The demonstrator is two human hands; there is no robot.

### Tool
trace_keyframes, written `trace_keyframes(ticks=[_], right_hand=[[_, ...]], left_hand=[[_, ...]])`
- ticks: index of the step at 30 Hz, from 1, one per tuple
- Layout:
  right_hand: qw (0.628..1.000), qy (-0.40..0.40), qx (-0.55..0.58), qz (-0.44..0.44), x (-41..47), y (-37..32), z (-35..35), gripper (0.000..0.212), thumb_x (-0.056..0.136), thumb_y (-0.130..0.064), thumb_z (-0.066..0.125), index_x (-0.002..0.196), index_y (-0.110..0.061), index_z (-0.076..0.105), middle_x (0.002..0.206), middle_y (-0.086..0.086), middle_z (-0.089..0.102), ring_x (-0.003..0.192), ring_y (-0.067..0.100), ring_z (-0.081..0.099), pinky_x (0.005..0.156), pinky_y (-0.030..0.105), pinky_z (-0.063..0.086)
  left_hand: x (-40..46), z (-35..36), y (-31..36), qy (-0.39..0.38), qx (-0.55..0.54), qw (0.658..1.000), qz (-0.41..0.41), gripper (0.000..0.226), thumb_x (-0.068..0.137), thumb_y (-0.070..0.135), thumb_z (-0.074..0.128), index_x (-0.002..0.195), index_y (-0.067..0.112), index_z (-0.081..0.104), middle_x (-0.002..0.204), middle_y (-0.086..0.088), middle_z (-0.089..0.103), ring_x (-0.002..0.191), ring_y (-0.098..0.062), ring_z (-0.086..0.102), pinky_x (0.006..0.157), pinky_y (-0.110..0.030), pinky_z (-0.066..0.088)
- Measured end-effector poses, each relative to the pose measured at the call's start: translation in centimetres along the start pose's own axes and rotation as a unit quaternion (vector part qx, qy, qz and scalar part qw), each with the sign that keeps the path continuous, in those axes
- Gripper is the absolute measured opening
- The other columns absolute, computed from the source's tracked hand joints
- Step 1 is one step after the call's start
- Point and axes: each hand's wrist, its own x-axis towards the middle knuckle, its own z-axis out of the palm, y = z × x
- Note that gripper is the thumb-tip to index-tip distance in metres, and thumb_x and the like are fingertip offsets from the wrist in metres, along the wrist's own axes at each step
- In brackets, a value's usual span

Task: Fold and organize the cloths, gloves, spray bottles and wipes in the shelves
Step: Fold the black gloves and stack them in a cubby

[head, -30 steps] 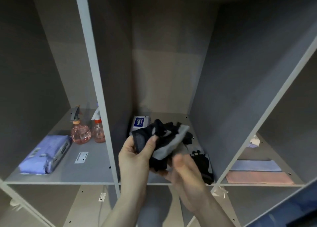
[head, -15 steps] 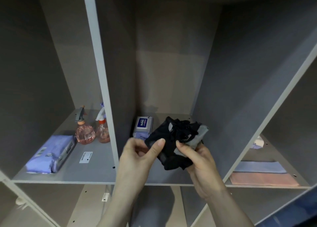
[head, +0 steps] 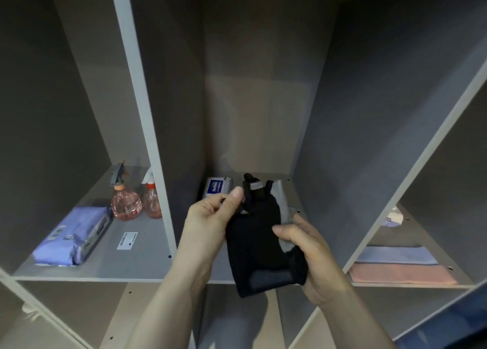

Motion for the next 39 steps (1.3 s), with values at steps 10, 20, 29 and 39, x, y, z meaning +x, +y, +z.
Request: trace_keyframes(ticks=[10,20,29,39], right_hand=[[0.999,0.004,0.032,-0.004,0.3,0.1,-0.5,0.036,0.073,-0.005,0.068,0.109,-0.006,0.066,0.105,0.021,0.071,0.089,0.026,0.071,0.066,0.029,0.057],[0.984,0.026,-0.123,-0.13,1.0,0.8,-0.3,0.054,0.071,-0.013,0.079,0.12,-0.022,0.058,0.108,-0.004,0.072,0.1,0.007,0.066,0.076,0.015,0.051],[0.99,0.033,0.089,-0.104,1.2,-0.6,-0.9,0.041,0.077,-0.009,0.062,0.118,-0.008,0.062,0.113,0.012,0.07,0.103,0.02,0.068,0.079,0.024,0.056],[0.988,0.035,0.144,-0.048,1.2,-1.0,-0.6,0.04,0.077,-0.028,0.062,0.112,-0.01,0.071,0.115,0.014,0.069,0.104,0.024,0.068,0.08,0.031,0.058]], left_hand=[[0.5,0.0,-0.2,-0.036,-0.017,0.998,-0.05,0.021,0.075,0.021,0.071,0.089,0.005,0.07,0.084,-0.013,0.074,0.075,-0.022,0.07,0.064,-0.03,0.057],[-1.3,3.2,-0.7,-0.024,0.073,0.997,0.0,0.043,0.076,0.046,0.075,0.107,0.017,0.069,0.093,-0.011,0.074,0.085,-0.016,0.07,0.076,-0.03,0.054],[-0.3,1.8,0.2,-0.073,-0.25,0.947,-0.187,0.045,0.093,0.038,0.046,0.119,0.008,0.066,0.118,-0.016,0.068,0.109,-0.028,0.066,0.088,-0.04,0.054],[-0.2,1.2,-0.3,-0.003,-0.117,0.985,-0.126,0.036,0.092,0.035,0.055,0.114,0.01,0.067,0.104,-0.011,0.074,0.098,-0.024,0.07,0.089,-0.037,0.054]])
